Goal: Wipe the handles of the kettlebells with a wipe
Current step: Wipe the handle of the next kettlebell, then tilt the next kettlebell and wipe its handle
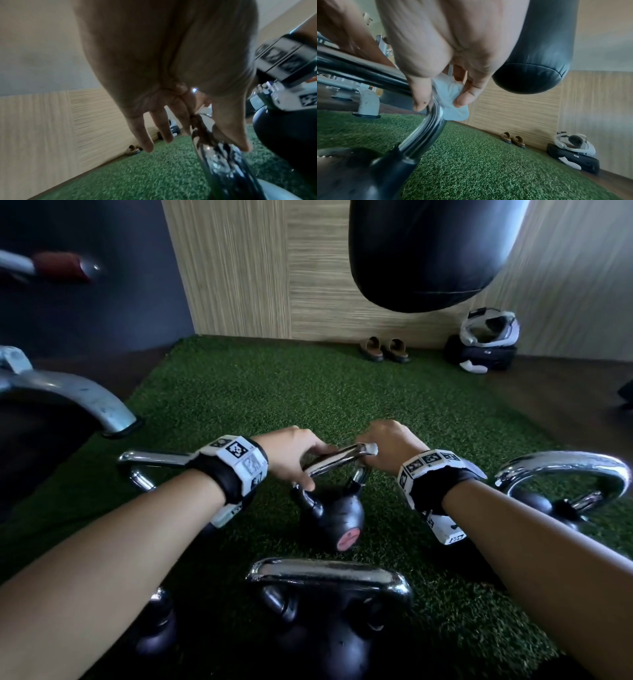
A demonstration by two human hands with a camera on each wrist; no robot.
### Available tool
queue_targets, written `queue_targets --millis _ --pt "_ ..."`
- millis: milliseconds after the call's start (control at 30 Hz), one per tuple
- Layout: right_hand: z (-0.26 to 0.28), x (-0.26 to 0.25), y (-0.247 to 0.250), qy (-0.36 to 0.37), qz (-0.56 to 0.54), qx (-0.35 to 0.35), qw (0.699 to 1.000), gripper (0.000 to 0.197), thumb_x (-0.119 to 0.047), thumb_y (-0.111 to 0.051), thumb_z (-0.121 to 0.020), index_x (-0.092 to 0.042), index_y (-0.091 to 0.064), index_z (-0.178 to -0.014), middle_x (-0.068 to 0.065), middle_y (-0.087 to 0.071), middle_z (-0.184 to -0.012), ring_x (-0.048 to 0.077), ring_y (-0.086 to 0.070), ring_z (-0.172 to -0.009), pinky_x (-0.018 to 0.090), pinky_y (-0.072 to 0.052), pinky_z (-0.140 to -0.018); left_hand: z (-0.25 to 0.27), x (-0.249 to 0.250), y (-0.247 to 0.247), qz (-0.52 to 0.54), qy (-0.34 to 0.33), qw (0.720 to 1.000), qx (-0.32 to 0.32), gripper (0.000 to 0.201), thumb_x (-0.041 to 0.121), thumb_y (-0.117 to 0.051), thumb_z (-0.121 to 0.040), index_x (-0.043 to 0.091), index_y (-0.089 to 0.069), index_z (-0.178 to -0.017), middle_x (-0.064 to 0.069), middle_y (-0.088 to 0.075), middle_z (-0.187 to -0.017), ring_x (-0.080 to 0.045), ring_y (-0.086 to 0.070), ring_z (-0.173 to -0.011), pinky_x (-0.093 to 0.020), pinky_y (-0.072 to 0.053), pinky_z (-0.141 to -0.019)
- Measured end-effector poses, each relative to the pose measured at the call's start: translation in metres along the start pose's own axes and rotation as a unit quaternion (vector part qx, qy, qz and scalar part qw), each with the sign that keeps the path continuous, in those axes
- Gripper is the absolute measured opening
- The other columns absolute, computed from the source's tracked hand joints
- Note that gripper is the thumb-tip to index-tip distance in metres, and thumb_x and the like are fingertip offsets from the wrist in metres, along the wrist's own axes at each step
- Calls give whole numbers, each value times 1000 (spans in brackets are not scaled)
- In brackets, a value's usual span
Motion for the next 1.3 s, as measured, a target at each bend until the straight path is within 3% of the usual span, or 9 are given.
queue_targets --millis 167,300,500,633,833,967,1033,1100,1300 --pt "18 -4 -1 -20 9 -27 999 28 -39 -76 -88 -19 -74 -107 -3 -58 -89 20 -64 -94 27 -42 -72 -4 -17 5 -50 11 998 35 80 19 -84 -77 55 -52 -141 9 -71 -130 -13 -68 -100 -33 -55 -88" --pt "33 -12 -4 -13 16 -14 1000 35 -40 -73 -91 -15 -72 -115 5 -64 -112 25 -63 -108 32 -48 -86 1 -19 -2 -36 36 995 86 74 13 -77 -81 53 -56 -139 16 -69 -108 -7 -59 -80 -14 -42 -62" --pt "38 -16 -2 -55 -19 -8 998 32 -34 -76 -90 -14 -72 -114 2 -61 -101 20 -62 -101 21 -38 -72 3 -14 -9 -17 55 993 103 70 16 -74 -86 52 -53 -142 0 -74 -119 -12 -56 -79 -20 -40 -72" --pt "52 -26 13 -37 15 -59 997 27 -29 -71 -92 -16 -73 -115 7 -72 -110 24 -67 -107 27 -49 -83 33 -5 -12 27 74 992 102 58 28 -66 -98 47 -47 -149 2 -72 -118 -4 -50 -61 -18 -37 -54" --pt "99 -54 59 -22 -111 -72 991 40 -28 -68 -92 -22 -69 -131 -5 -72 -108 3 -62 -76 11 -46 -61 116 -41 -63 279 120 943 138 48 2 -49 -100 40 -70 -120 4 -69 -134 -6 -66 -89 -21 -51 -78" --pt "143 -101 83 20 -237 -98 966 33 -36 -67 -95 -28 -73 -126 -28 -71 -109 4 -69 -90 28 -57 -82 142 -38 -124 327 150 932 47 53 -7 -58 -84 42 -74 -95 20 -77 -98 -6 -69 -96 -28 -54 -93" --pt "158 -120 84 54 -199 -109 972 30 -34 -66 -96 -29 -73 -125 -30 -67 -103 9 -68 -93 32 -56 -83 150 -27 -155 342 129 931 -20 48 8 -79 -69 52 -73 -88 30 -74 -86 -3 -68 -96 -25 -51 -95" --pt "168 -132 78 79 -141 -106 981 31 -30 -70 -94 -29 -74 -125 -16 -66 -113 7 -62 -98 27 -51 -88 152 -18 -178 367 96 924 -51 60 42 -96 -51 66 -67 -98 30 -72 -112 -3 -64 -118 -29 -46 -111" --pt "177 -149 65 72 -146 -21 986 21 -19 -79 -87 -22 -81 -108 -10 -77 -102 -16 -56 -72 -4 -34 -69 144 4 -195 369 65 927 5 125 87 -79 -28 52 -46 -143 37 -39 -137 7 -40 -132 -12 -27 -111"
Point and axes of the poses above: each hand's wrist, its own z-axis away from the middle knuckle, its own y-axis out of the back of the hand, x = y × z, the point moved 5 cm from there along -z, towards the middle knuckle
